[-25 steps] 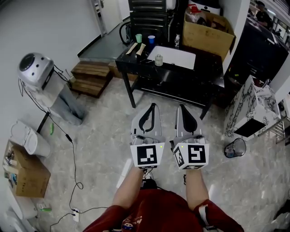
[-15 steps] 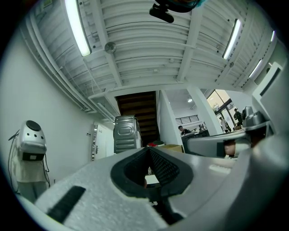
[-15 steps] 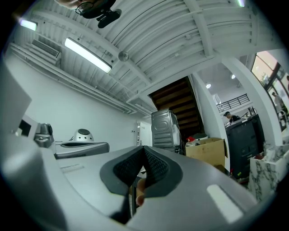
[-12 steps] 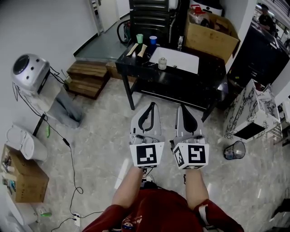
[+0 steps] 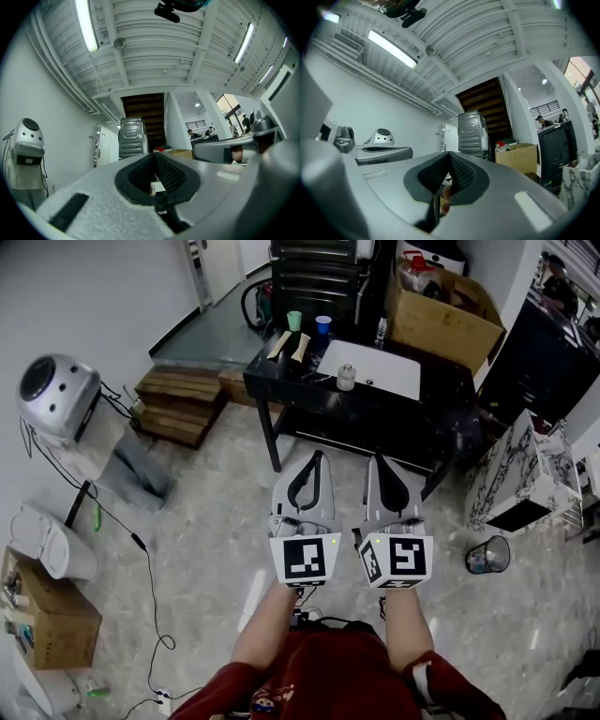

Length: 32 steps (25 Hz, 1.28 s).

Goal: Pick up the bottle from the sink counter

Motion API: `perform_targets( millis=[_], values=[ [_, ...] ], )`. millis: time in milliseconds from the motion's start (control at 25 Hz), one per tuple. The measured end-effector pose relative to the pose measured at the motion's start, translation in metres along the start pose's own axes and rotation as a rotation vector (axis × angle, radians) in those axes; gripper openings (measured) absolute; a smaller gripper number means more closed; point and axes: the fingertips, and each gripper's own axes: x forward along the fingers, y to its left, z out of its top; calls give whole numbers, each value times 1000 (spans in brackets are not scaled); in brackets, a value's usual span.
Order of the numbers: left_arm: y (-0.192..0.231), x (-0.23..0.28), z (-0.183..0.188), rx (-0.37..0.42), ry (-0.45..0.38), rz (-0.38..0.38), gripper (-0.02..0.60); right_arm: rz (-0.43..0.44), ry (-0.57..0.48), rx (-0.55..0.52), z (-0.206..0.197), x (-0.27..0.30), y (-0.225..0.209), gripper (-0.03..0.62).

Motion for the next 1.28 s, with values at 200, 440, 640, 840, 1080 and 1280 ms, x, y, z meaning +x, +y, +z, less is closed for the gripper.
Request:
perform_targets(
  millis=[200,440,640,840,1080,1280],
  values=[
    [7,11,-11,4,27,-13,3,-6,-6,-7,-3,15,0,2],
    [13,36,-23,4,-5,-22,3,-11,-17,2,-16,40,-9,2],
    [12,79,-48,-2,29,-31,3,-15,-15,-18,-31,72,-31,2],
    [4,125,-66,-3,58,-44,3,-27,14,-17,-44,107,-63,2],
    [0,170,-80,-1,77,-41,3,-40,28,1,-54,143,-102,2],
    [3,203,-86,6,89,-29,3,-30,28,18,-57,170,-122,2]
  ],
)
